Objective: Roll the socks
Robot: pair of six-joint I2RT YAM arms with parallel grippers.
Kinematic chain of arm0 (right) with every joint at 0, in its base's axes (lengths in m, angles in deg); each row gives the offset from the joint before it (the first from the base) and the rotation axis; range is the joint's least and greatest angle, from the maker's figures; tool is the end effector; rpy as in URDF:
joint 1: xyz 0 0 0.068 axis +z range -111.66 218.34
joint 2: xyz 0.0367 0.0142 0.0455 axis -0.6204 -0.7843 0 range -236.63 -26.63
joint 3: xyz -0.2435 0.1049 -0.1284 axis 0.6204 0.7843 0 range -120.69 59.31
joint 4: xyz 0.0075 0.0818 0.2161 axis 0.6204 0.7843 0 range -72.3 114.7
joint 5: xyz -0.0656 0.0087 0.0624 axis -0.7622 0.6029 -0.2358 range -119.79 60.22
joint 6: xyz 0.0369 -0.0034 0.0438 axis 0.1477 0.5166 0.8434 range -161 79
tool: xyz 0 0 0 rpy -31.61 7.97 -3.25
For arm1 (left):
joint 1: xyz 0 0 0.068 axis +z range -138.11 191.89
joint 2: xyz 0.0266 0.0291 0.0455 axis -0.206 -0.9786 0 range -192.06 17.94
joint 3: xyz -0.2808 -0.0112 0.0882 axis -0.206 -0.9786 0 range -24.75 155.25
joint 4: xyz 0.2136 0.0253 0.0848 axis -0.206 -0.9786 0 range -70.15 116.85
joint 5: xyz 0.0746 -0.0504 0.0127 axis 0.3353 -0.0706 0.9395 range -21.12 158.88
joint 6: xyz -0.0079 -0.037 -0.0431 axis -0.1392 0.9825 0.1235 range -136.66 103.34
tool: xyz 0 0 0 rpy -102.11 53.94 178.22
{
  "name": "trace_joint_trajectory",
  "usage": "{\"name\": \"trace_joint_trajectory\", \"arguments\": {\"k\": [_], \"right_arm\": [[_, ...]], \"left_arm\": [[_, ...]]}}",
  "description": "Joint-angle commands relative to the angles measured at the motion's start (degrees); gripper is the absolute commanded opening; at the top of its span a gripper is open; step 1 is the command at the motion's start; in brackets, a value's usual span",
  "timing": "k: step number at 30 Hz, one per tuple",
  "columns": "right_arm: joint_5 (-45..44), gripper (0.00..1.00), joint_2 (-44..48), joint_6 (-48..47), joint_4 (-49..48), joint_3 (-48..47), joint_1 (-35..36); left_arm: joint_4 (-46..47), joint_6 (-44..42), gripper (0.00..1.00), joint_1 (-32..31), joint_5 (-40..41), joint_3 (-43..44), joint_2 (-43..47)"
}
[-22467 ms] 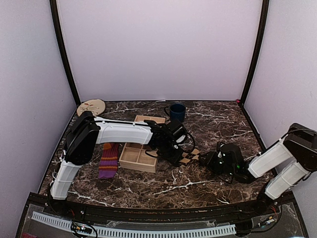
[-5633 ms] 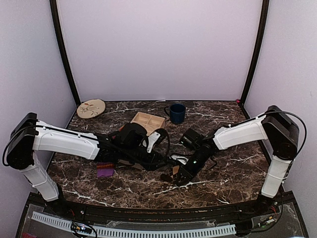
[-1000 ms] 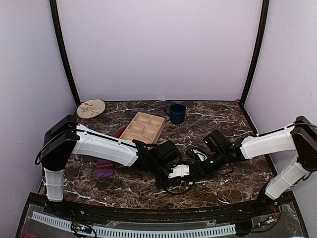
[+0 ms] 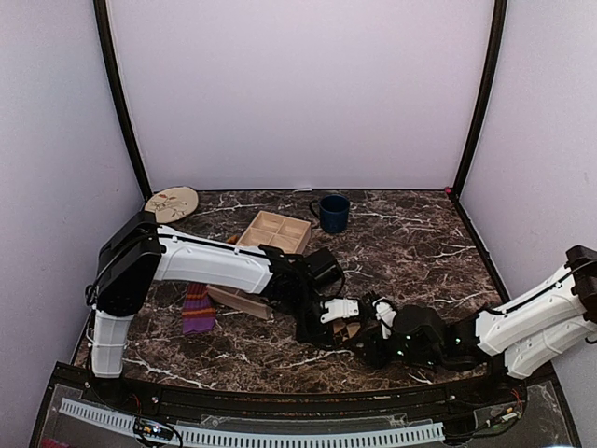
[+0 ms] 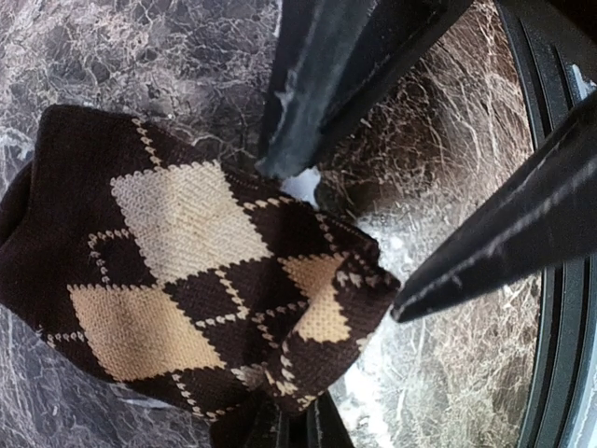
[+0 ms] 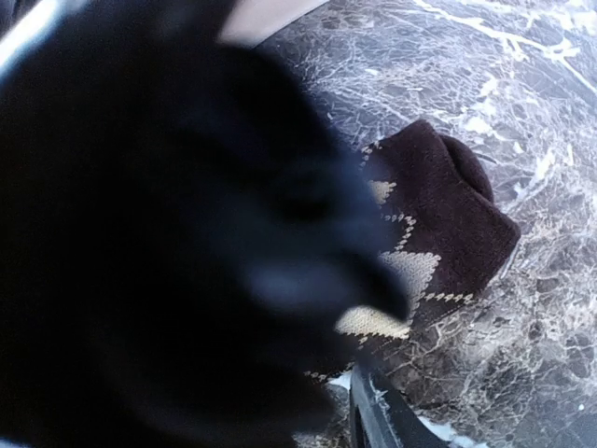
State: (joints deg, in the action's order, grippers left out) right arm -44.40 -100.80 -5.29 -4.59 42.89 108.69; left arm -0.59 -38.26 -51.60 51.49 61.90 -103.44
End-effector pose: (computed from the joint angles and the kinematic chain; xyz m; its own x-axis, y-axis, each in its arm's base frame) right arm 0.0763 0.1833 0.1758 -0.6499 -0.1407 -0.7469 -0.5700 0.7403 0.3565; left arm 0.1813 -0.3907 0.1866 -0.0297 0.8466 -0.5313 0.9972 -0.0113 -0.0738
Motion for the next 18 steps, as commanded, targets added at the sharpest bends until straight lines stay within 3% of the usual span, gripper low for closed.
{"name": "trace_joint_trajectory", "arguments": {"k": [1, 18], "right_arm": [[-4.4, 0.4, -2.4, -5.9, -5.1, -1.5, 2.2], [-1.1, 0.39, -6.4, -12.9, -7.0, -3.7, 4.0]], "left_arm": [[-5.0, 0.5, 0.0, 0.2, 0.2, 1.5, -2.6], [-6.7, 0.6, 0.0, 0.3, -0.2, 3.9, -4.8]]}}
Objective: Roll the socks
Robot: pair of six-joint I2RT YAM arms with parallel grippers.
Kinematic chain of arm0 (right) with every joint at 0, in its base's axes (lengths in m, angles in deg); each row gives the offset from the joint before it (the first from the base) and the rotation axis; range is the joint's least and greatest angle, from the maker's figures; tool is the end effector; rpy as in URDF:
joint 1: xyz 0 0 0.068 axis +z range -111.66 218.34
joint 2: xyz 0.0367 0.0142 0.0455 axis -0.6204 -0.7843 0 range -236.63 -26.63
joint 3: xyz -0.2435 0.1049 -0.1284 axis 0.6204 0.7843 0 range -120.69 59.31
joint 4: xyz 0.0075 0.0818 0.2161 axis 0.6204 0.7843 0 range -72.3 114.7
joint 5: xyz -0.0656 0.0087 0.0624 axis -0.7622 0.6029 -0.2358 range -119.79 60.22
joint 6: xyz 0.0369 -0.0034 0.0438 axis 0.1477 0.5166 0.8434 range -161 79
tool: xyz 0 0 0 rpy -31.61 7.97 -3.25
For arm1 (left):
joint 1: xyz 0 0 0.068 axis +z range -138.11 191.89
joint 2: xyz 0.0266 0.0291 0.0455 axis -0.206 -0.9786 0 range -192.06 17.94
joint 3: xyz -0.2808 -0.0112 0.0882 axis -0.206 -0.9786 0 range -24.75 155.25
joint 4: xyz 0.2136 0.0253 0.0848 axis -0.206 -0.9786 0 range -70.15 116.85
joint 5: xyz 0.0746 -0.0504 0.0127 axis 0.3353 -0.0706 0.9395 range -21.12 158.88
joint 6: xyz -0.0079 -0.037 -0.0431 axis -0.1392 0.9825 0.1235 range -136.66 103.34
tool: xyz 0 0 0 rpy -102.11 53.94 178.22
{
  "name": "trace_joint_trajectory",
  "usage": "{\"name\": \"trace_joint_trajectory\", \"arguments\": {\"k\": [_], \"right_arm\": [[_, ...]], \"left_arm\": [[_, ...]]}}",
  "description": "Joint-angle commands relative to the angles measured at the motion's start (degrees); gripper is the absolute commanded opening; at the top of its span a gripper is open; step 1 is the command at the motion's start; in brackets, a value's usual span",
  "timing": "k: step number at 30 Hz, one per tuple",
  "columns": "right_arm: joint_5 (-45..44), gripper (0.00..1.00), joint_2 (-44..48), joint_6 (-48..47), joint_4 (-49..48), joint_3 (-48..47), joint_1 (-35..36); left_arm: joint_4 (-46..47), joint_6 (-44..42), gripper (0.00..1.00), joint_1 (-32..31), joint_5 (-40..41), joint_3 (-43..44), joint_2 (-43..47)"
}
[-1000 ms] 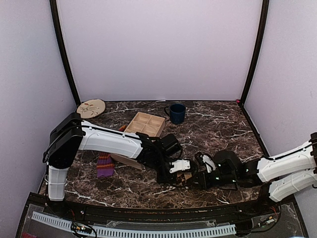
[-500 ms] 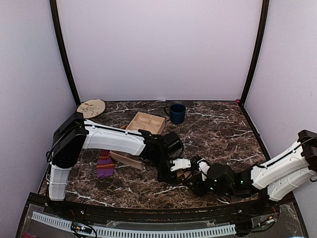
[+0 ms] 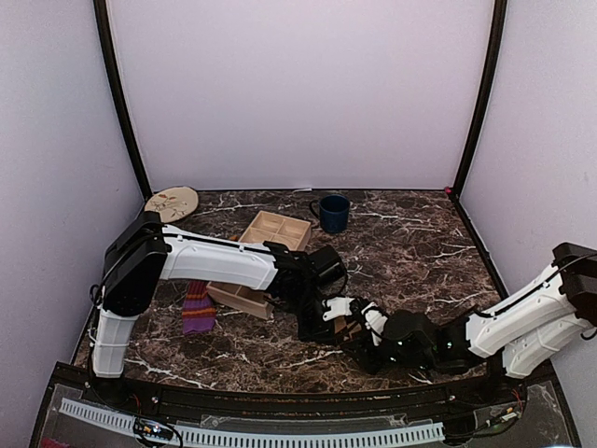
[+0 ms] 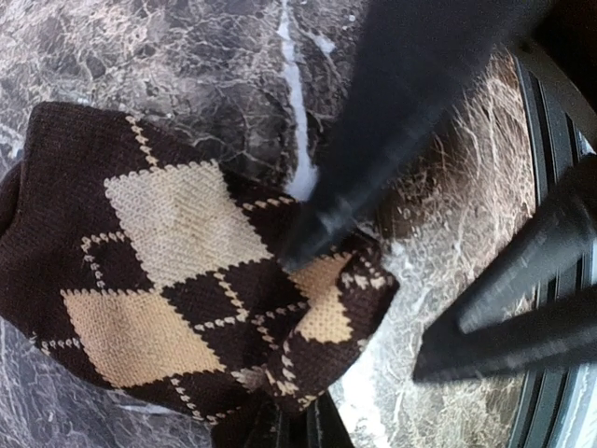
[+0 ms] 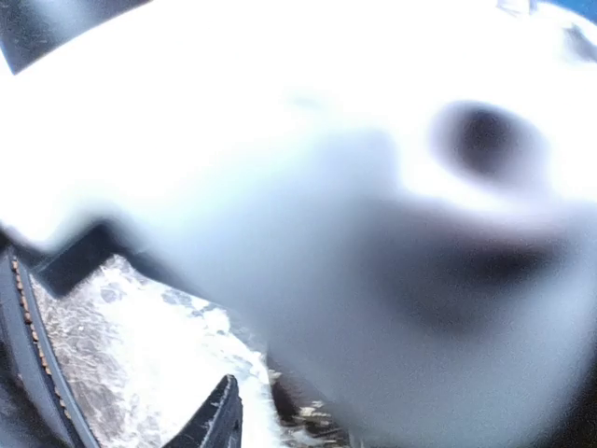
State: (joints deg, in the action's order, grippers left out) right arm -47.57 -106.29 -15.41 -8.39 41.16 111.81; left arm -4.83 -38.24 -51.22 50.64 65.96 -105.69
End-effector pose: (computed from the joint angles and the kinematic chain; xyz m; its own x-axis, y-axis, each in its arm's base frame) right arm 0.0729 0.2022 0.1719 -0.5124 -0.2810 -0.8115 -0.6882 0.6996 0.1923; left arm 0.1867 -0.3962 0.1852 -0.0460 0.8632 -0.5028 0.9944 -0.0082 -0.1051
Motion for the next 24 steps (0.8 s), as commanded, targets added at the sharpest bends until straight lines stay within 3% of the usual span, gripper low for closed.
{"name": "trace_joint_trajectory", "arguments": {"k": [1, 24], "right_arm": [[2.2, 0.39, -1.5, -3.1, -3.3, -2.2, 0.9], [-1.0, 0.29, -5.6, -2.5, -2.3, -2.0, 0.7]], "left_arm": [[-2.5, 0.6, 0.0, -0.1, 0.6, -0.1, -2.6], [-2.6, 0.4, 0.0, -0.1, 0.2, -0.6, -2.8]]}}
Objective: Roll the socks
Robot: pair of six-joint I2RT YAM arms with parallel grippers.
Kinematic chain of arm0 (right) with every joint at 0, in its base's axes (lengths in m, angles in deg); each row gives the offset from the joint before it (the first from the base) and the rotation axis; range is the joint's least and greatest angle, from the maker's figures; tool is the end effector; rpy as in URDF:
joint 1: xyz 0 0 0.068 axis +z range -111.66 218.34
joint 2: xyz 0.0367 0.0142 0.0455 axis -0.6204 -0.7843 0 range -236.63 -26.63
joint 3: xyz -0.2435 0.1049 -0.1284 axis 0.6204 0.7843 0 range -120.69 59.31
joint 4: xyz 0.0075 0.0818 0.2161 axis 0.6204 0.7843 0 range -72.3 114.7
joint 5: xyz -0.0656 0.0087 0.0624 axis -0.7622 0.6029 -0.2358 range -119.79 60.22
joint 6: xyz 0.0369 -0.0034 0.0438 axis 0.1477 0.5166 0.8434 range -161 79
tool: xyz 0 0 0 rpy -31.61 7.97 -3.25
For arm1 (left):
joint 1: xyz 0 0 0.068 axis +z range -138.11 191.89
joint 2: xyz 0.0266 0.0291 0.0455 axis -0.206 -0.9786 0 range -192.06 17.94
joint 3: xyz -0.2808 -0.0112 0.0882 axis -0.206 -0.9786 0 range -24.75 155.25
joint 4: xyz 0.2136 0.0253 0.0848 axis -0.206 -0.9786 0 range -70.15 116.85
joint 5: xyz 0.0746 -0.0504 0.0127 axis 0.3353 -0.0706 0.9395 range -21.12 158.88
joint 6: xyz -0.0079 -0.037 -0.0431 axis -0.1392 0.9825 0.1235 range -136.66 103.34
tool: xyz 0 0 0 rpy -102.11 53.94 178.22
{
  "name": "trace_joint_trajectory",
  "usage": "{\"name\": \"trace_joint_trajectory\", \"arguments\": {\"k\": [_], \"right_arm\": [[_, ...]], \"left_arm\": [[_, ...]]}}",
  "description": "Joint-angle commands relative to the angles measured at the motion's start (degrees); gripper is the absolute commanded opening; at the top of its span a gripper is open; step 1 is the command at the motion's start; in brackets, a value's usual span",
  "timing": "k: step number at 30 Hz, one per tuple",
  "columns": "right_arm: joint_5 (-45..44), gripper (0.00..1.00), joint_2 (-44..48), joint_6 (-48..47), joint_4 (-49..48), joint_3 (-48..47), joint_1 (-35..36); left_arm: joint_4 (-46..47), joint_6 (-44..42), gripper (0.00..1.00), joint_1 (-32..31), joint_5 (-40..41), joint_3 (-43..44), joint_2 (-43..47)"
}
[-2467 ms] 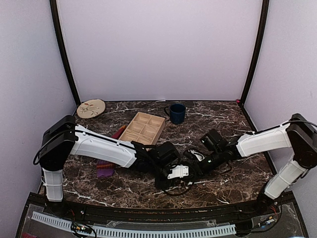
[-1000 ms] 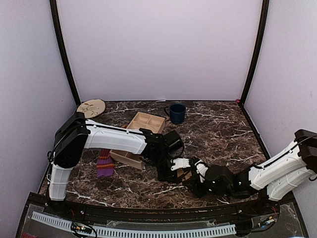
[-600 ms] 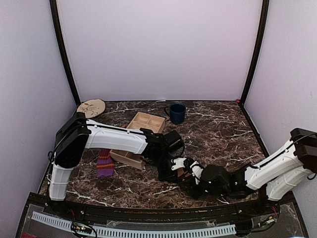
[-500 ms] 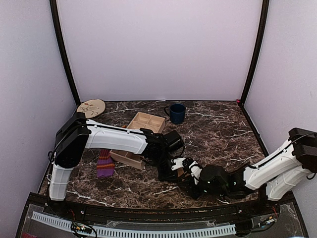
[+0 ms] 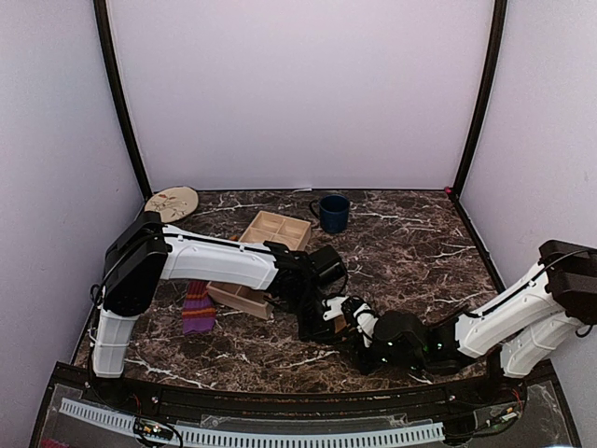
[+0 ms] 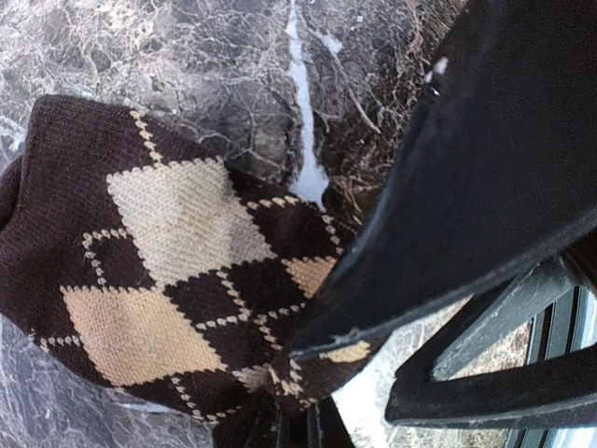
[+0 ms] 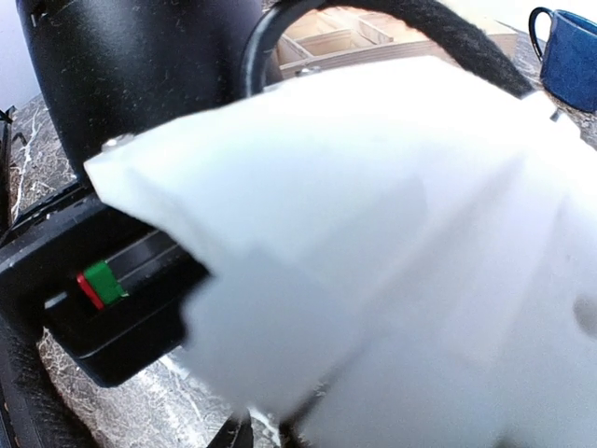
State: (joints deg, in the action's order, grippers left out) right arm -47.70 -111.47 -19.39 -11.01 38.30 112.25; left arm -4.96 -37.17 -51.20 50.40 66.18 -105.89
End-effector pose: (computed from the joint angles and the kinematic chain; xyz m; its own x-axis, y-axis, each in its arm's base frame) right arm 0.0768 0.2214 0.1698 -0.4592 -0.3277 -0.8257 -0.7264 0.6735 0.1367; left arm 0.1870 -0.3968 0.1847 -0.0655 0.8632 -0.5005 0.9929 0.0065 -0.1187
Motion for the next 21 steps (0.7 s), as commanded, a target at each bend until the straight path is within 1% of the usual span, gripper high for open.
{"name": "trace_joint_trajectory", "arguments": {"k": [1, 11, 14, 17, 21], "right_arm": [[-0.7, 0.28, -0.6, 1.7, 0.3, 0.9, 0.2], [2.2, 0.11, -3.0, 3.9, -0.8, 1.6, 0.1], [2.6, 0.07, -3.8, 4.7, -0.7, 1.7, 0.1], [3.3, 0.0, -4.5, 5.9, -0.8, 1.8, -0.1], [4.8, 0.0, -5.3, 8.0, -1.0, 2.2, -0.7]], "left_arm": [[-2.4, -0.7, 0.0, -0.1, 0.5, -0.9, -2.6], [-2.4, -0.7, 0.0, -0.1, 0.9, -0.6, -2.6], [-2.5, -0.7, 0.0, -0.1, 0.9, -0.5, -2.6], [-2.5, -0.5, 0.0, -0.1, 1.1, -0.5, -2.6], [-2.5, 1.9, 0.0, 0.0, 2.5, -0.3, -2.7]]}}
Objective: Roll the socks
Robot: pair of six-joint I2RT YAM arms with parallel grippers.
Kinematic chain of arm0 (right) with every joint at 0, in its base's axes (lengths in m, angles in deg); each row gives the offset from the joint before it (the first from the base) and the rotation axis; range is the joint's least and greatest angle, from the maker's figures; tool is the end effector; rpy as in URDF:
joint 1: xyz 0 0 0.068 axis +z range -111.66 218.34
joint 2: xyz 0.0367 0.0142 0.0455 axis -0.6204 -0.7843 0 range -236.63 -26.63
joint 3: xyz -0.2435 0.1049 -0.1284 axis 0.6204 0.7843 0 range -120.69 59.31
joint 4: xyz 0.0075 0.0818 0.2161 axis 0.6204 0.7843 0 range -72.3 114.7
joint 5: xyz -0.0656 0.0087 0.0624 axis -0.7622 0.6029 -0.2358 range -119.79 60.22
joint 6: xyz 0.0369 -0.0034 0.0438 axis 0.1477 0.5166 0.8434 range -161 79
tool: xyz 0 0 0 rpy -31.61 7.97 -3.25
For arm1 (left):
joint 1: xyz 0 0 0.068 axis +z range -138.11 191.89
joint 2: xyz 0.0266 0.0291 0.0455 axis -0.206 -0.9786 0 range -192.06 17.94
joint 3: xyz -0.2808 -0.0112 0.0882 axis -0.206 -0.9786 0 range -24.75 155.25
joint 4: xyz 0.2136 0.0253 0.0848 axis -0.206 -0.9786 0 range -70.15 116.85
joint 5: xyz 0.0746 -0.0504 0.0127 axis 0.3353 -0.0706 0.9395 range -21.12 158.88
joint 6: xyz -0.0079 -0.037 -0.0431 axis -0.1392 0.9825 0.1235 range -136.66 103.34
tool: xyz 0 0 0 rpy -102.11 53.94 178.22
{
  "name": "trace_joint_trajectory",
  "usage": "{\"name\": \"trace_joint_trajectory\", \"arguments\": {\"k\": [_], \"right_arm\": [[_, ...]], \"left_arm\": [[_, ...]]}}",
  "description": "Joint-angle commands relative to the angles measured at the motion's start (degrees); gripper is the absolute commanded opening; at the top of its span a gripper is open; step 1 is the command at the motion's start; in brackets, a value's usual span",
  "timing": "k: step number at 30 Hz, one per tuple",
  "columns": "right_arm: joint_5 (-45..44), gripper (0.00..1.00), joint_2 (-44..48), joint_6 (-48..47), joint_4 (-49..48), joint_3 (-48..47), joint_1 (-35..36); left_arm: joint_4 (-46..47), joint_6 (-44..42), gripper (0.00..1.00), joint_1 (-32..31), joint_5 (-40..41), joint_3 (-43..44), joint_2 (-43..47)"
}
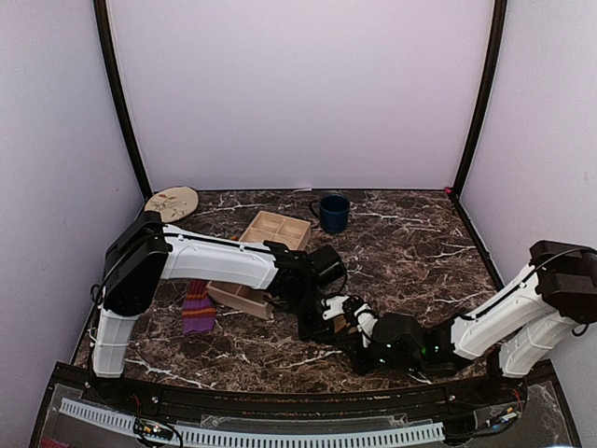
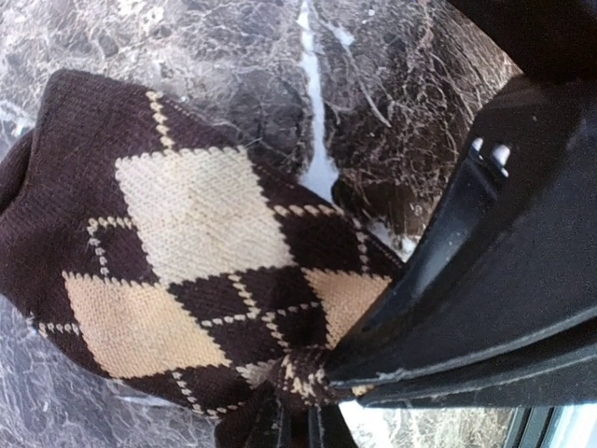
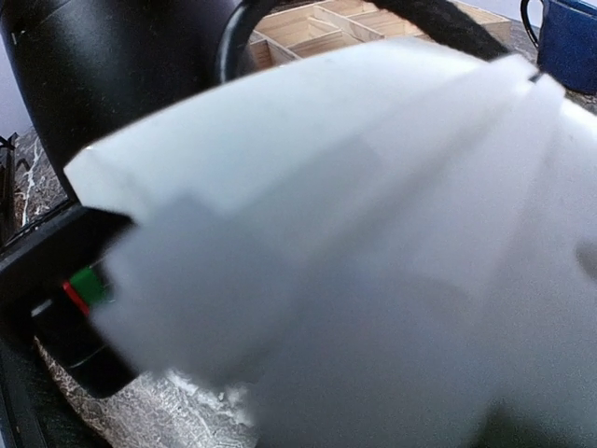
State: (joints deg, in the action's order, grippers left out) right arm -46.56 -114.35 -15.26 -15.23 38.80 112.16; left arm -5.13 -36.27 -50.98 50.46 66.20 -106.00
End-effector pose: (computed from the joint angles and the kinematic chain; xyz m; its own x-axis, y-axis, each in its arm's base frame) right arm 0.0779 0.2268 0.1636 -0.5118 -0.2719 -0.8149 -0.7003 0.6816 0.2124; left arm 0.1885 -0.3960 0.1839 -0.0854 0.8649 -0.4946 0.9915 0.0249 -0.1276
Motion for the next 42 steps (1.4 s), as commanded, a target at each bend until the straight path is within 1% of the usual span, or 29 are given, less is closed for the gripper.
{"name": "trace_joint_trajectory", "arguments": {"k": [1, 4, 6, 15, 20, 23, 27, 31, 33, 42], "right_arm": [[4.0, 0.0, -2.4, 4.6, 3.1, 2.0, -0.8], [5.1, 0.0, -1.9, 7.2, 2.4, 3.1, -1.3], [6.1, 0.0, -1.3, 8.9, 1.8, 4.0, -1.9], [10.2, 0.0, 2.3, 15.5, 1.4, 6.7, -5.1], [14.6, 0.0, 3.9, 18.5, 1.6, 6.5, -8.2], [17.6, 0.0, 4.2, 20.1, 2.3, 5.9, -10.2], [21.9, 0.0, 4.3, 22.7, 3.2, 5.3, -12.4], [25.1, 0.0, 4.7, 25.1, 3.7, 4.7, -13.9], [26.5, 0.0, 5.2, 26.4, 4.0, 4.5, -14.9], [30.2, 0.0, 8.8, 32.5, 6.6, 4.0, -19.5]], "left_arm": [[-2.2, 1.8, 0.01, 0.0, 2.6, -0.2, -2.7], [-2.3, 4.8, 0.11, 1.1, 1.0, 0.1, -2.5], [-2.0, 6.6, 0.15, 1.9, -0.6, 0.2, -2.5], [1.9, 10.2, 0.25, 2.2, -1.6, -3.0, 1.8], [3.1, 11.3, 0.27, 2.3, -0.7, -4.2, 4.2], [4.8, 12.3, 0.33, 2.5, -0.2, -5.2, 5.9], [7.1, 14.0, 0.34, 3.1, 0.2, -5.7, 7.6], [9.4, 14.8, 0.35, 3.3, 2.6, -6.0, 9.2], [11.0, 15.0, 0.37, 3.5, 3.4, -6.5, 10.4], [17.8, 14.7, 0.37, 3.5, 2.9, -12.6, 16.4]]}}
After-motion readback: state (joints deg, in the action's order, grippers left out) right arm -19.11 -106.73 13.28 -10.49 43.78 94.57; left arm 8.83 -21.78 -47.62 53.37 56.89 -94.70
